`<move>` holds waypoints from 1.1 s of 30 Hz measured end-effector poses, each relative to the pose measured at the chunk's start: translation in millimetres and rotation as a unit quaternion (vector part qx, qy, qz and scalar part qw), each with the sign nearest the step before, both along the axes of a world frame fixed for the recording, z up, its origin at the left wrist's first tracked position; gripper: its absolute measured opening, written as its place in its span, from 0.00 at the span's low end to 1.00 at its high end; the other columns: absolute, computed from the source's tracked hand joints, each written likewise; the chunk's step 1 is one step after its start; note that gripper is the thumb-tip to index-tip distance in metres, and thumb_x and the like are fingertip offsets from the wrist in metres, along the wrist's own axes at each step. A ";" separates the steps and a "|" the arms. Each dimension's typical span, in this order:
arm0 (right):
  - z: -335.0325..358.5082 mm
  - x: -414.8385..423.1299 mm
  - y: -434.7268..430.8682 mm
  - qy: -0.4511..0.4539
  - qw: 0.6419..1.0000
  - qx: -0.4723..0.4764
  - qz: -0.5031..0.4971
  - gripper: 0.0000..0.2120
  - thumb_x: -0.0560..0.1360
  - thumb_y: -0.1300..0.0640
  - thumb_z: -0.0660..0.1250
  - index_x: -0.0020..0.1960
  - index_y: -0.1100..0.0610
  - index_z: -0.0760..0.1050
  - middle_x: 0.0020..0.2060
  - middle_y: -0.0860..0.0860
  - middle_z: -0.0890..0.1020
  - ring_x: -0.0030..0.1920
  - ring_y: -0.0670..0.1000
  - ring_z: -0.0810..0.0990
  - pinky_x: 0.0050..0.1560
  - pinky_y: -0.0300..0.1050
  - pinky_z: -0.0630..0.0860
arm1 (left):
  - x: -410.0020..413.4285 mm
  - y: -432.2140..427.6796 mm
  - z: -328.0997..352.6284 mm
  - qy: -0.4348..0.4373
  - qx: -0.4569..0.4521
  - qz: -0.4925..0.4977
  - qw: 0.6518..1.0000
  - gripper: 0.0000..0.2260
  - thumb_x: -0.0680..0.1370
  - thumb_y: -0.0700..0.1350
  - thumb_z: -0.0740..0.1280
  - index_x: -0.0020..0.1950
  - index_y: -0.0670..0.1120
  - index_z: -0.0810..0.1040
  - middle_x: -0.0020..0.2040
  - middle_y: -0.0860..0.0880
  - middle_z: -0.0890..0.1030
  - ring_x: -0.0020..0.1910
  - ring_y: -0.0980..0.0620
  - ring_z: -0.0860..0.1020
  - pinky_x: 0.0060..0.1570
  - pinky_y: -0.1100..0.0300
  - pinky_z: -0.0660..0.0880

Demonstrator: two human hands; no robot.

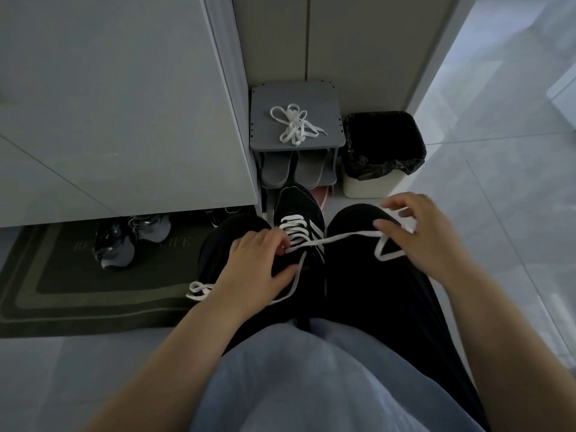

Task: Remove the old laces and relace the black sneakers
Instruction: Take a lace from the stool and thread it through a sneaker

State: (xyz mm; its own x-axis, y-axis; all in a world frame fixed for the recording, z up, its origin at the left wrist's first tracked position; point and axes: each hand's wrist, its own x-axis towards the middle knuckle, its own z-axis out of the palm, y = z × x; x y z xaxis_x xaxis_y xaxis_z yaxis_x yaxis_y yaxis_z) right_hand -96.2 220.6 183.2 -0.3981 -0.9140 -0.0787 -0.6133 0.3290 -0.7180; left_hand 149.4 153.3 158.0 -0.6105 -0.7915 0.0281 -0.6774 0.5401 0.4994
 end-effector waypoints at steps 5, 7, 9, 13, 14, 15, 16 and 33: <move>-10.6 -35.2 27.1 -0.058 0.996 0.033 -0.053 0.13 0.78 0.65 0.59 0.56 0.51 0.74 0.53 0.49 0.79 0.52 0.49 0.77 0.49 0.38 0.67 | 14.3 12.0 -8.4 -0.121 0.000 -0.082 0.989 0.16 0.73 0.61 0.64 0.57 0.56 0.73 0.54 0.60 0.71 0.58 0.58 0.65 0.61 0.63 0.55; -19.2 -36.5 38.2 -0.107 0.991 0.081 -0.007 0.21 0.75 0.72 0.59 0.60 0.50 0.73 0.55 0.50 0.78 0.55 0.51 0.78 0.51 0.39 0.69 | 18.7 10.1 -7.9 -0.122 -0.008 -0.084 0.989 0.11 0.75 0.57 0.64 0.55 0.56 0.75 0.51 0.61 0.75 0.57 0.59 0.67 0.63 0.62 0.55; -27.5 -33.4 48.2 -0.135 0.985 0.097 0.035 0.25 0.73 0.73 0.61 0.61 0.47 0.72 0.56 0.50 0.77 0.56 0.49 0.77 0.53 0.37 0.71 | 22.1 4.7 -5.1 -0.116 0.002 -0.093 0.989 0.08 0.76 0.56 0.64 0.52 0.57 0.77 0.47 0.63 0.76 0.54 0.61 0.67 0.64 0.60 0.55; -36.9 -33.4 54.6 -0.014 0.999 0.041 -0.001 0.15 0.72 0.66 0.70 0.52 0.48 0.79 0.48 0.48 0.79 0.48 0.49 0.80 0.53 0.44 0.75 | 28.4 -5.0 2.6 -0.160 0.045 -0.141 0.976 0.17 0.71 0.63 0.66 0.57 0.60 0.75 0.48 0.64 0.71 0.54 0.63 0.63 0.59 0.66 0.49; -36.6 -33.2 53.8 0.045 0.999 0.025 -0.006 0.10 0.70 0.64 0.72 0.49 0.52 0.82 0.45 0.49 0.78 0.45 0.51 0.79 0.49 0.46 0.75 | 30.1 -5.8 2.4 -0.173 0.043 -0.153 0.972 0.17 0.70 0.64 0.66 0.57 0.60 0.76 0.49 0.64 0.69 0.54 0.63 0.62 0.60 0.66 0.50; -34.2 -32.7 52.3 0.089 0.996 0.005 -0.003 0.06 0.69 0.61 0.73 0.46 0.55 0.83 0.43 0.49 0.76 0.44 0.53 0.78 0.46 0.45 0.72 | 30.7 -6.3 2.6 -0.179 0.041 -0.163 0.969 0.15 0.71 0.63 0.66 0.55 0.60 0.77 0.48 0.64 0.68 0.54 0.63 0.61 0.62 0.65 0.51; -28.0 -31.8 49.8 0.104 0.995 -0.006 0.001 0.03 0.69 0.59 0.74 0.43 0.55 0.83 0.43 0.49 0.75 0.44 0.53 0.77 0.46 0.44 0.70 | 31.0 -7.7 3.6 -0.177 0.047 -0.167 0.969 0.13 0.72 0.61 0.66 0.53 0.59 0.78 0.46 0.64 0.67 0.52 0.63 0.61 0.63 0.63 0.53; 67.8 28.0 -12.3 -0.704 0.666 -0.244 -0.011 0.05 0.73 0.62 0.62 0.39 0.55 0.70 0.24 0.45 0.65 0.25 0.42 0.64 0.33 0.34 0.72 | 8.8 -29.7 27.8 0.003 0.057 -0.020 0.998 0.16 0.72 0.46 0.71 0.59 0.54 0.76 0.52 0.59 0.77 0.57 0.56 0.73 0.63 0.56 0.67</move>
